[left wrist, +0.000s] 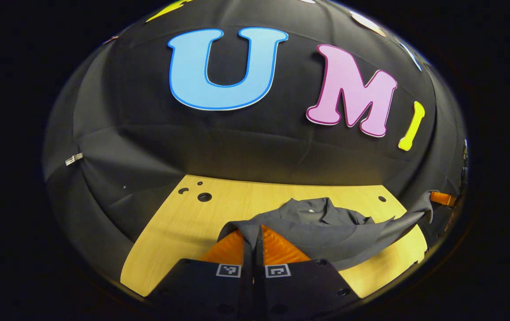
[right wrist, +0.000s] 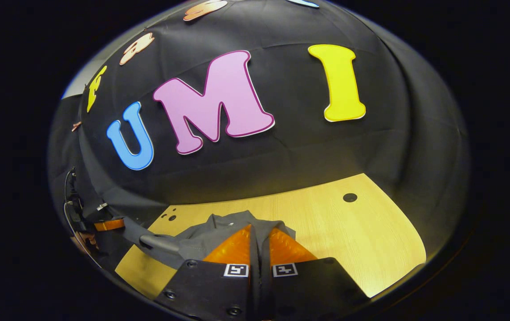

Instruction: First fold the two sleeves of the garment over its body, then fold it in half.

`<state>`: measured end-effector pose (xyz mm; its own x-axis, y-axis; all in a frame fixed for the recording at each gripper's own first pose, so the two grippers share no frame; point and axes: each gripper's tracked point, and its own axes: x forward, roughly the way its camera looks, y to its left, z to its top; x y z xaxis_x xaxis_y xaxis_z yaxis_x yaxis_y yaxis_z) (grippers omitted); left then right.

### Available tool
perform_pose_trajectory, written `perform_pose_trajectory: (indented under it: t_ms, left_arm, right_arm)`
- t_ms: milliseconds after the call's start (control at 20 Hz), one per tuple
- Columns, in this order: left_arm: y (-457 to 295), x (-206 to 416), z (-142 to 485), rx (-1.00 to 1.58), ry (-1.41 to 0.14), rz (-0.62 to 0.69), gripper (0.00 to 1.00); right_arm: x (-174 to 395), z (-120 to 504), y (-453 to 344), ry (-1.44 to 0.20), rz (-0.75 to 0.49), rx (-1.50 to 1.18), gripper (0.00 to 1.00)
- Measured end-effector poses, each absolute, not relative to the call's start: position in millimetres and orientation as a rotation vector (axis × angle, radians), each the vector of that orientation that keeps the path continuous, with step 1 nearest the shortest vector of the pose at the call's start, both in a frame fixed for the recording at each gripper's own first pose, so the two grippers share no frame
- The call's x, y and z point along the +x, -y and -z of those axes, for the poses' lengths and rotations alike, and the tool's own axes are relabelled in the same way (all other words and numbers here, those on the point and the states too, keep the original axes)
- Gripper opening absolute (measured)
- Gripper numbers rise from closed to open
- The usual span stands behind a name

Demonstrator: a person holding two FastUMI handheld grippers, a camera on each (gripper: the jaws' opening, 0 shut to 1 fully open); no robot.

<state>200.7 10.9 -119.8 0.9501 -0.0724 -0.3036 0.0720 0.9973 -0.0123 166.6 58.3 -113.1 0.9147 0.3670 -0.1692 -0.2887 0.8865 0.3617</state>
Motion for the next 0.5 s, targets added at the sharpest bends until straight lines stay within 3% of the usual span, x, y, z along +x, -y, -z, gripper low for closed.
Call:
perform_pose_trajectory:
  t_ms: [500]
  left_arm:
    - [-6,258,151,0.060,-0.338,0.055,0.05]
  right_arm:
    - [230,156,-65,-0.313,-0.308,0.360,0.05]
